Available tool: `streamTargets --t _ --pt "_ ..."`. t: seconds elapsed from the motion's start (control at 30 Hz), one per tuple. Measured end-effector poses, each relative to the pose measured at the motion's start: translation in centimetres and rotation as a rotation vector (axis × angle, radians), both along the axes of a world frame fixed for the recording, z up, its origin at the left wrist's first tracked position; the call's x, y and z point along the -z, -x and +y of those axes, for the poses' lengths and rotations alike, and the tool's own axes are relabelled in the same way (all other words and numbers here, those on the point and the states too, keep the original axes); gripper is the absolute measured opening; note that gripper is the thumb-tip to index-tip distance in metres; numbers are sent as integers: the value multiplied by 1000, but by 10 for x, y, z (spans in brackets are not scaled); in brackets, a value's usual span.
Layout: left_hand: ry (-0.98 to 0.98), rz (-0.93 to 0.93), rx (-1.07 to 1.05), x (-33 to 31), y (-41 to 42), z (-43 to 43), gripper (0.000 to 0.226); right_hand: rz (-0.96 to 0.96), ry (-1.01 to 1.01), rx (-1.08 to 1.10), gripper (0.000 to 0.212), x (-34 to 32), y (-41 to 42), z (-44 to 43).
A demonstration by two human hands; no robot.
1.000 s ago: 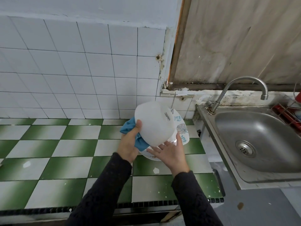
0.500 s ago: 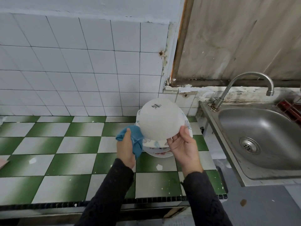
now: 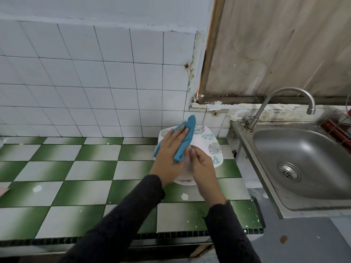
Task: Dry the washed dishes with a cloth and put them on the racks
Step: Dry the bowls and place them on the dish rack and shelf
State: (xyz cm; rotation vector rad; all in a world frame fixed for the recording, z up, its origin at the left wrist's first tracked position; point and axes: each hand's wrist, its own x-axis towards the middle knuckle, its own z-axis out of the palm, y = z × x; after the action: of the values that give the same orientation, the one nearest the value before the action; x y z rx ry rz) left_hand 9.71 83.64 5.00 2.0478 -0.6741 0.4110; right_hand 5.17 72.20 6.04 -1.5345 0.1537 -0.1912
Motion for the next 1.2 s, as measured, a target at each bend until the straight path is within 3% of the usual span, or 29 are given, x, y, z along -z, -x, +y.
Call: streamTargets --t 0.1,0.13,0.23,0.3,0.37,0.4,0.47,0.5,0.53,0.67,0.73,0.8,0.87,0.93,1.0,1.07,1.2 --pt "191 336 20 -14 -22 13 40 31 30 20 28 -1 1 -8" --pt "181 362 21 -15 -21 13 41 32 32 39 28 -3 1 -9" --pt "-64 -16 55 -8 -2 8 51 23 -14 77 28 0 -2 -7" --pt "-167 -137 156 1 1 8 54 39 -30 99 29 4 -3 -8" --pt "-59 9 199 -2 -3 11 48 47 9 87 29 4 0 -10" --pt "63 168 178 -5 -6 14 42 42 30 75 28 1 0 -11" --pt "316 489 62 -12 -12 18 33 36 33 82 28 -9 2 -16" --pt "353 530 -4 -14 -13 19 33 36 19 95 29 -13 2 -18" --pt "325 476 -45 -14 -10 19 34 34 8 105 29 -15 2 -20" --pt "-65 -103 66 -13 4 11 48 25 9 104 28 -15 0 -15" --pt "-116 -164 146 -12 1 7 48 31 28 104 27 -9 -1 -12" --pt "31 -1 144 -15 -4 8 47 43 -16 126 28 -7 -1 -12" --pt "272 330 59 -20 -7 14 47 66 -148 167 28 -10 1 -12" --pt "570 683 -54 -18 -14 22 38 91 -390 210 28 -16 2 -17" --pt "799 873 -66 -9 -14 30 39 93 -648 237 26 -18 1 -22" --pt "937 894 -51 0 -2 26 38 98 -808 258 26 -13 -3 -22" --pt "869 696 -171 13 30 -3 55 35 -1007 264 31 -8 -9 -3"
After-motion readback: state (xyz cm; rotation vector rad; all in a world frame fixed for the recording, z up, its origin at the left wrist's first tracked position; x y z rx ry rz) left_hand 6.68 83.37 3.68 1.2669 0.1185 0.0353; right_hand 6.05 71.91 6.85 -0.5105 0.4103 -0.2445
